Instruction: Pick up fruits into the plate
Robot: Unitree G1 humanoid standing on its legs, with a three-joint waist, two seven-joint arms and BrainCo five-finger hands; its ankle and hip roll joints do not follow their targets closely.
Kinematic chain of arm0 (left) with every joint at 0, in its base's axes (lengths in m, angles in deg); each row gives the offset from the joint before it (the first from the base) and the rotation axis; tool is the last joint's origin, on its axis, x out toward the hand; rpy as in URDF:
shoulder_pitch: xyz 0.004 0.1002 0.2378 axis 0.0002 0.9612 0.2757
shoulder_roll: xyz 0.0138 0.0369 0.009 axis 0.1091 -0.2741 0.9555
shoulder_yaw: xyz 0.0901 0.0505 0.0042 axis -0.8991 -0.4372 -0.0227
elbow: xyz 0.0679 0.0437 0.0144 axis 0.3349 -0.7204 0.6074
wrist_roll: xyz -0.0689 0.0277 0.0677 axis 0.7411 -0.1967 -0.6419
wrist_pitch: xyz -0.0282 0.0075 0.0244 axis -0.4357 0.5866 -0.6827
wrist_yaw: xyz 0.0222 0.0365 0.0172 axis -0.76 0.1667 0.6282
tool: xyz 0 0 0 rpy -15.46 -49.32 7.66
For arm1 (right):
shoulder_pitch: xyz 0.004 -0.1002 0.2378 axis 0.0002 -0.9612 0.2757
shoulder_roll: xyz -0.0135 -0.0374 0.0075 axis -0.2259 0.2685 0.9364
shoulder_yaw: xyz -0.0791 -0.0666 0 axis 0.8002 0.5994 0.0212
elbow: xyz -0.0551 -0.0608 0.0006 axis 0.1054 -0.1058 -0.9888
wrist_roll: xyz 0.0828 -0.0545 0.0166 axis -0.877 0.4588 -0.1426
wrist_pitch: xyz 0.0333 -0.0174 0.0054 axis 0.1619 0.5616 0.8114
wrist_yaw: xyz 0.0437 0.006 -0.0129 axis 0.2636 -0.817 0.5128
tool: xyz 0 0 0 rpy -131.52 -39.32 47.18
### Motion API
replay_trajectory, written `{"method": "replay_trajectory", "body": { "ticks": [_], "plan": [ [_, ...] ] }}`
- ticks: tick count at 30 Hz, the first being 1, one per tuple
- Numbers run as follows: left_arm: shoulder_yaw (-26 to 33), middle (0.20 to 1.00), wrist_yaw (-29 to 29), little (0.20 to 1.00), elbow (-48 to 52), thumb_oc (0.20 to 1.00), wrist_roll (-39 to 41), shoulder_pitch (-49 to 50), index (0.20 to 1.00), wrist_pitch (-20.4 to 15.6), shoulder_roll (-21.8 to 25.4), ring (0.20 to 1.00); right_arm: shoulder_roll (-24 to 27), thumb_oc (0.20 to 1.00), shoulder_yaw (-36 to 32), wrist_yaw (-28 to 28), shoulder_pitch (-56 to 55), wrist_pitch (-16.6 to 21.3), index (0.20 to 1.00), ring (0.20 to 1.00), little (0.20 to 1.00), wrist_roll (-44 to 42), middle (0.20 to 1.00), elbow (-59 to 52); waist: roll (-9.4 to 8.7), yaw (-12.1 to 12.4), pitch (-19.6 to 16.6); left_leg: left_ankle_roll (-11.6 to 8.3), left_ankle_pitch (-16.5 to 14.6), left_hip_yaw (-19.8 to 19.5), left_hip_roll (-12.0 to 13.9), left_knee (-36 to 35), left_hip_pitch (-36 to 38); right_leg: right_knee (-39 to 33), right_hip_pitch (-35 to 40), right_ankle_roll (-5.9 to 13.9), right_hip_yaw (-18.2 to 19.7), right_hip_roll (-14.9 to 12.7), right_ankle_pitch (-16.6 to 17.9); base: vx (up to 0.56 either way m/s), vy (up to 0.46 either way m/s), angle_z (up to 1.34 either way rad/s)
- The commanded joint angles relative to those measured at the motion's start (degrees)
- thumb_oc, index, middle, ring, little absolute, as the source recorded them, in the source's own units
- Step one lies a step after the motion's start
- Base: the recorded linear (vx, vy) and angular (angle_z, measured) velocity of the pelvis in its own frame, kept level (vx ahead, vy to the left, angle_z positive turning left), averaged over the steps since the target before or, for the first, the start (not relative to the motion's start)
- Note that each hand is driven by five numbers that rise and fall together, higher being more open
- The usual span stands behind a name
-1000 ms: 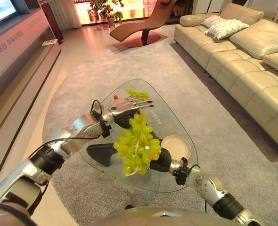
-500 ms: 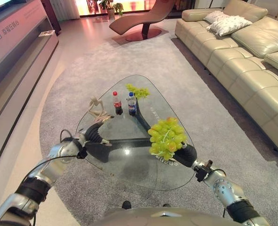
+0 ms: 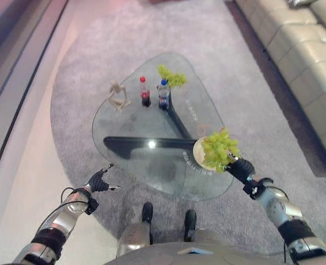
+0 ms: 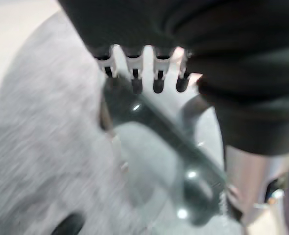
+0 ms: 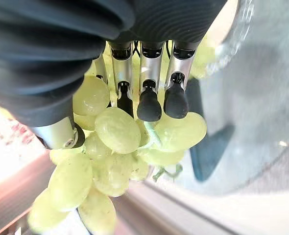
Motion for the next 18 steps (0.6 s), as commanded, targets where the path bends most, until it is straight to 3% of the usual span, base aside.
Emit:
{"method": "replay_trajectory", "body": {
  "ticks": [1,11,18],
  "plan": [
    [-1.1,1.000,3.9,1.000,-6.7,1.000,4.1,-6.4,1.000,-1.7,-2.5,1.000,3.2,0.200,-1.9,4.5,8.4,6.9,0.200,0.200,0.200,1.5,0.200,0.1,0.15,1.6,4.9,0.21,-12.3,1.5,0.3,5.2,1.5,5.8,-1.7,2.80,0.1,-2.1,-5.1,-0.17,-0.063,0.11],
    [-5.5,1.000,7.3,1.000,-16.1,1.000,7.4,-11.1,1.000,-2.6,-7.2,1.000,6.9,0.200,-2.1,7.6,21.6,7.1,0.200,0.200,0.200,2.5,0.200,12.4,3.40,1.8,11.9,-0.17,-9.4,-1.1,-0.7,4.7,-4.7,8.0,-8.7,1.74,-1.2,-2.3,-4.5,-0.12,0.008,0.08],
    [-7.0,1.000,8.2,1.000,-15.6,1.000,10.7,-12.2,1.000,-3.8,-7.9,1.000,11.0,0.200,-2.1,9.9,27.7,6.6,0.200,0.200,0.200,5.7,0.200,18.1,5.78,1.5,12.9,-0.24,-7.7,-2.1,-1.6,5.2,-10.6,11.8,-15.9,0.99,-1.9,-2.7,-5.0,-0.07,0.058,0.02]
  ]
}}
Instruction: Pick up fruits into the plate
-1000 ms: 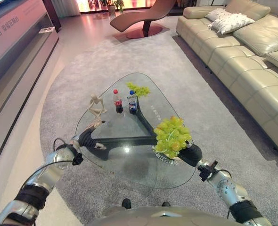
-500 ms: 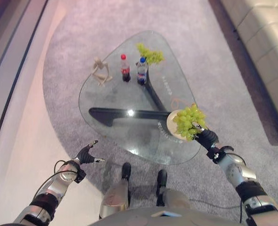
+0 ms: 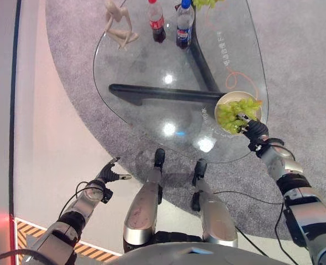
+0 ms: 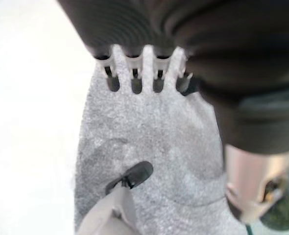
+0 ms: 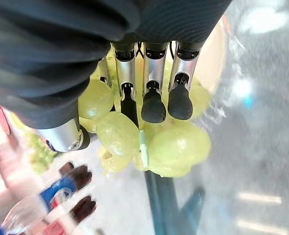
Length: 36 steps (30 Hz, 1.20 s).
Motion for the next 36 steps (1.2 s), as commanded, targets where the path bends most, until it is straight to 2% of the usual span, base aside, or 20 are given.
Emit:
{"method": "replay_trajectory", "body": {
  "ticks": [1,8,16,17,18,22,28,32,36],
  "plan": [
    [-2.6,1.000,2.2,1.000,-1.9,1.000,2.4,-2.5,1.000,-2.1,-1.5,1.000,6.3,0.200,-1.9,0.4,5.1,3.2,0.200,0.200,0.200,1.4,0.200,1.1,0.60,-0.1,-0.9,0.62,-9.4,0.0,-1.8,5.3,-1.5,12.3,-7.9,1.49,0.8,-3.0,-6.1,-0.04,0.065,0.00],
    [-4.3,1.000,3.0,1.000,0.9,1.000,4.8,-3.3,1.000,-2.5,-1.7,1.000,8.1,0.200,-1.5,2.8,9.6,1.0,0.200,0.200,0.200,3.5,0.200,5.3,2.73,0.2,-0.9,0.87,-8.8,0.1,-2.6,5.6,-4.2,15.0,-12.0,1.41,0.8,-3.6,-6.9,-0.04,0.054,0.00],
    [-6.5,1.000,2.2,1.000,2.4,1.000,6.0,-2.9,1.000,-2.5,-1.5,1.000,9.6,0.200,-0.2,4.1,14.2,-1.2,0.200,0.200,0.200,7.1,0.200,8.2,4.20,0.5,-0.9,0.90,-8.4,0.8,-2.9,5.5,-5.6,16.1,-14.3,1.66,1.1,-3.8,-7.0,-0.01,0.015,0.00],
    [-6.6,1.000,2.1,1.000,2.1,1.000,6.4,-2.9,1.000,-2.7,-1.7,1.000,9.8,0.511,0.4,3.8,15.1,-1.8,0.511,0.511,0.511,8.5,0.511,9.1,4.47,0.5,-0.9,0.84,-8.2,0.9,-2.9,5.3,-5.6,16.1,-14.4,1.70,1.2,-3.8,-6.9,-0.03,0.063,-0.02],
    [-6.7,1.000,2.2,1.000,1.8,1.000,6.6,-2.9,1.000,-2.8,-1.8,1.000,9.9,1.000,0.7,3.8,15.6,-2.1,1.000,1.000,1.000,9.0,1.000,9.5,4.55,0.5,-0.9,0.88,-8.2,1.0,-2.9,5.3,-5.6,16.2,-14.5,1.70,1.3,-3.8,-6.9,-0.02,0.046,-0.05],
    [-6.6,1.000,1.9,1.000,1.6,1.000,7.0,-3.2,1.000,-2.8,-1.9,1.000,9.6,1.000,2.2,3.8,16.2,-2.3,1.000,1.000,1.000,11.9,1.000,10.0,4.54,0.4,-0.9,1.00,-8.1,1.5,-2.8,5.3,-5.9,16.7,-15.2,1.76,1.7,-3.8,-6.9,-0.02,0.015,-0.07],
    [-7.1,1.000,1.8,1.000,1.1,1.000,8.0,-3.4,1.000,-3.2,-2.7,1.000,10.0,1.000,4.7,7.2,16.8,-3.9,1.000,1.000,1.000,18.6,1.000,11.2,4.46,-0.1,-0.9,1.03,-8.4,1.9,-2.8,5.5,-5.2,16.5,-14.6,1.67,1.9,-3.6,-6.9,0.00,0.034,-0.01],
    [-6.5,1.000,2.0,1.000,1.1,1.000,7.8,-3.5,1.000,-3.4,-2.5,1.000,9.6,1.000,4.0,8.1,15.2,-4.9,1.000,1.000,1.000,17.1,1.000,9.5,3.81,-0.2,-0.9,1.10,-8.7,2.0,-2.9,5.9,-4.8,16.6,-14.1,1.68,1.9,-3.6,-6.9,0.00,0.000,0.00],
    [-5.9,1.000,1.9,1.000,1.1,1.000,7.3,-3.8,1.000,-3.0,-2.2,1.000,8.5,1.000,3.3,9.4,13.4,-4.4,1.000,1.000,1.000,17.0,1.000,8.6,2.78,-0.4,-0.9,1.19,-9.1,2.2,-2.6,6.2,-3.9,16.2,-12.9,1.72,1.7,-3.4,-6.8,0.00,-0.016,0.01]
  ]
}}
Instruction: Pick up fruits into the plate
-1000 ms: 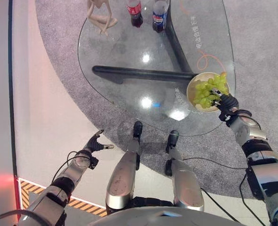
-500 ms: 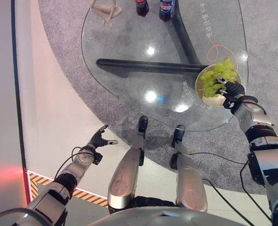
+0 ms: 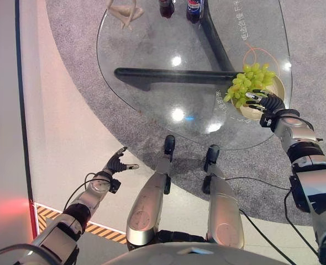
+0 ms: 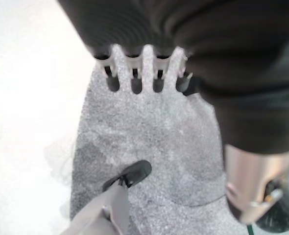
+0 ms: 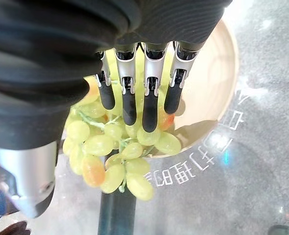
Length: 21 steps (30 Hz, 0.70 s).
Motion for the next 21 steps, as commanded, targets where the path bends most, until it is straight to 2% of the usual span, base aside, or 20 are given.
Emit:
{"method": "replay_trajectory", "body": {
  "ticks": [1,4,10,15,20,21],
  "plan": [
    [-0.6,1.000,0.4,1.000,-1.6,1.000,-0.2,-0.8,1.000,-1.4,-2.1,1.000,5.2,1.000,1.3,1.9,-2.5,1.5,1.000,1.000,1.000,-1.3,1.000,-2.7,0.13,-0.8,-1.4,0.00,-12.3,1.1,0.1,6.1,2.3,1.8,0.6,-0.52,-1.2,0.4,-3.4,0.00,0.000,0.00],
    [0.8,1.000,-0.5,1.000,-3.3,1.000,-0.4,-1.1,1.000,-0.8,-2.0,1.000,3.1,1.000,-0.4,2.3,-6.4,1.4,1.000,1.000,1.000,-3.7,1.000,-3.7,-1.33,-1.3,-1.5,-0.15,-12.9,1.8,0.4,5.7,5.4,0.3,4.2,-0.39,-1.1,0.5,-3.2,0.00,-0.044,0.02],
    [1.8,1.000,-1.7,1.000,-7.9,1.000,-2.1,0.2,1.000,-0.9,-3.1,1.000,-0.3,1.000,-3.8,2.1,-16.0,2.9,1.000,1.000,1.000,-7.1,1.000,-2.8,-3.37,-1.9,-5.2,-0.08,-14.1,2.7,0.7,5.0,9.6,-2.2,9.4,-0.01,-1.5,0.1,-3.0,0.06,-0.013,0.07],
    [4.7,1.000,-2.9,1.000,-12.6,1.000,-3.1,2.8,1.000,-1.0,-4.7,1.000,-5.2,1.000,-8.0,1.2,-26.1,5.4,1.000,1.000,1.000,-8.5,1.000,2.1,-5.54,-2.2,-10.6,0.22,-15.6,3.8,1.0,4.6,14.0,-5.1,14.9,0.62,-0.9,-0.1,-2.6,0.13,-0.005,0.01],
    [8.9,1.000,-4.6,1.000,-17.8,1.000,-4.7,7.4,1.000,-0.5,-7.5,1.000,-14.1,1.000,-11.3,-2.1,-37.1,7.4,1.000,1.000,1.000,-12.1,1.000,8.1,-7.85,-2.7,-18.3,0.88,-16.9,4.6,1.2,3.9,18.9,-6.4,20.0,0.85,0.4,0.4,-3.2,0.22,-0.020,-0.02],
    [9.1,1.000,-4.9,1.000,-18.2,1.000,-4.6,7.8,1.000,-0.3,-7.8,1.000,-15.0,1.000,-11.5,-2.3,-37.9,7.6,1.000,1.000,1.000,-12.6,1.000,8.4,-7.97,-2.8,-18.9,0.97,-17.1,4.7,1.1,3.8,19.3,-6.5,20.4,0.83,0.5,0.5,-3.3,0.21,-0.007,-0.03]
  ]
}}
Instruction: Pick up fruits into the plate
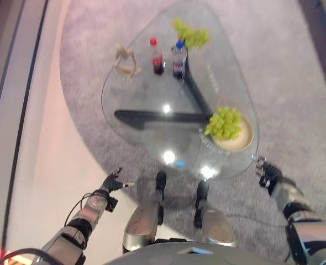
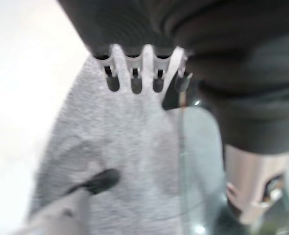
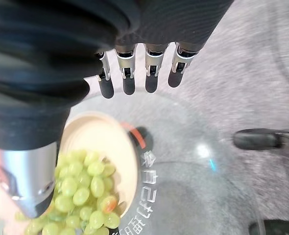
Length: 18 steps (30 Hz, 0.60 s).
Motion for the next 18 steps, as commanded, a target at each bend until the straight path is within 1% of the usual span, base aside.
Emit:
{"method": "replay_trajectory", "body": {
  "ticks": [1,2,4,5,6,7,8,9,10,11,12,15,18],
  "plan": [
    [1.3,1.000,-1.5,1.000,-5.2,1.000,-2.0,0.3,1.000,-0.3,-2.4,1.000,-2.9,1.000,-0.3,-2.1,-4.2,3.0,1.000,1.000,1.000,-3.8,1.000,1.3,-0.92,0.2,-5.2,1.53,-10.9,4.8,-0.1,4.0,3.4,7.7,-2.7,1.61,2.3,-1.5,-4.5,0.19,0.009,-0.01],
    [2.3,1.000,-1.7,1.000,-6.4,1.000,-2.1,1.5,1.000,0.2,-3.0,1.000,-5.2,1.000,0.0,-2.3,-6.1,3.1,1.000,1.000,1.000,-2.2,1.000,1.8,-1.07,0.0,-6.4,1.73,-11.4,4.9,-0.1,4.0,4.6,7.6,-1.7,1.53,2.6,-1.3,-4.9,0.18,0.017,0.01],
    [3.8,1.000,-2.7,1.000,-7.8,1.000,-1.0,2.5,1.000,2.2,-3.6,1.000,-6.9,1.000,0.7,-2.5,-7.6,2.8,1.000,1.000,1.000,-1.3,1.000,2.9,-1.09,-0.3,-7.4,2.00,-11.9,5.2,-0.2,3.8,5.8,7.5,-0.6,1.42,3.1,-1.1,-5.2,0.12,0.024,-0.08],
    [4.3,1.000,-3.0,1.000,-8.3,1.000,-0.8,2.8,1.000,2.6,-3.9,1.000,-7.3,1.000,0.8,-2.8,-7.9,2.5,1.000,1.000,1.000,-1.2,1.000,3.3,-1.07,-0.4,-7.7,2.08,-12.1,5.3,-0.2,3.8,6.1,7.4,-0.3,1.38,3.2,-1.1,-5.3,0.11,0.025,-0.13],
    [5.4,1.000,-3.5,1.000,-9.1,1.000,0.1,3.4,1.000,3.6,-4.4,1.000,-8.1,1.000,0.9,-3.4,-8.4,1.5,1.000,1.000,1.000,-1.2,1.000,4.1,-1.02,-0.5,-8.1,2.23,-12.3,5.4,-0.3,3.6,6.8,7.3,0.2,1.31,3.5,-0.9,-5.5,0.09,0.023,-0.09],
    [6.1,1.000,-4.1,1.000,-9.7,1.000,1.0,3.8,1.000,4.4,-4.8,1.000,-8.8,1.000,1.1,-3.5,-8.8,1.3,1.000,1.000,1.000,-0.7,1.000,4.5,-0.98,-0.6,-8.5,2.29,-12.5,5.5,-0.3,3.5,7.2,7.2,0.6,1.24,3.6,-0.9,-5.6,0.14,0.041,-0.14],
    [8.2,1.000,-5.7,1.000,-11.3,1.000,2.1,5.0,1.000,5.7,-6.0,1.000,-10.2,1.000,1.6,-3.7,-9.8,1.0,1.000,1.000,1.000,2.5,1.000,5.6,-0.84,-0.9,-9.2,2.46,-13.0,5.8,-0.3,3.4,8.3,6.7,1.7,1.08,4.1,-0.8,-5.7,0.14,0.055,-0.17],
    [9.7,1.000,-5.9,1.000,-12.3,1.000,1.5,5.7,1.000,7.1,-6.9,1.000,-11.2,1.000,2.6,-3.5,-10.6,1.7,1.000,1.000,1.000,7.1,1.000,6.8,-0.69,-1.2,-9.7,2.59,-13.3,6.1,-0.4,3.2,9.0,6.2,2.4,0.99,4.4,-0.8,-5.7,0.12,0.050,-0.19],
    [9.9,1.000,-6.1,1.000,-12.4,1.000,1.5,5.9,1.000,7.7,-7.0,1.000,-11.3,1.000,2.8,-3.4,-10.7,1.9,1.000,1.000,1.000,8.1,1.000,6.9,-0.67,-1.2,-9.7,2.60,-13.4,6.2,-0.4,3.2,9.2,6.1,2.5,0.99,4.4,-0.8,-5.7,0.09,0.051,-0.24],
    [10.4,1.000,-6.6,1.000,-13.3,1.000,2.3,6.5,1.000,8.9,-7.6,1.000,-11.9,1.000,4.2,-2.4,-11.2,2.2,1.000,1.000,1.000,11.0,1.000,7.4,-0.44,-1.4,-10.1,2.72,-13.5,6.3,-0.4,3.0,9.7,5.7,3.0,0.85,4.7,-0.7,-5.6,0.08,0.054,-0.28],
    [11.3,1.000,-7.7,1.000,-13.8,1.000,4.4,7.2,1.000,10.1,-8.0,1.000,-12.4,1.000,5.3,-0.5,-11.7,1.7,1.000,1.000,1.000,14.5,1.000,7.3,-0.24,-1.7,-10.5,2.86,-13.7,6.5,-0.5,3.0,10.2,5.4,3.4,0.77,5.2,-0.7,-5.6,0.09,0.061,-0.25],
    [12.2,1.000,-7.7,1.000,-14.3,1.000,4.7,7.8,1.000,12.9,-8.6,1.000,-12.7,1.000,6.7,2.0,-12.3,1.0,1.000,1.000,1.000,17.2,1.000,6.9,0.16,-2.1,-11.1,3.13,-14.2,7.0,-0.5,3.0,10.8,5.1,4.0,0.56,5.6,-0.7,-5.8,0.06,0.043,-0.18],
    [12.4,1.000,-8.0,1.000,-14.5,1.000,5.1,8.0,1.000,14.6,-8.7,1.000,-13.0,1.000,7.8,0.6,-12.3,0.9,1.000,1.000,1.000,20.0,1.000,6.2,0.36,-2.5,-11.3,3.29,-14.4,7.2,-0.5,3.1,11.1,5.0,4.0,0.42,6.1,-0.6,-5.7,0.04,0.023,-0.09]
  ]
}}
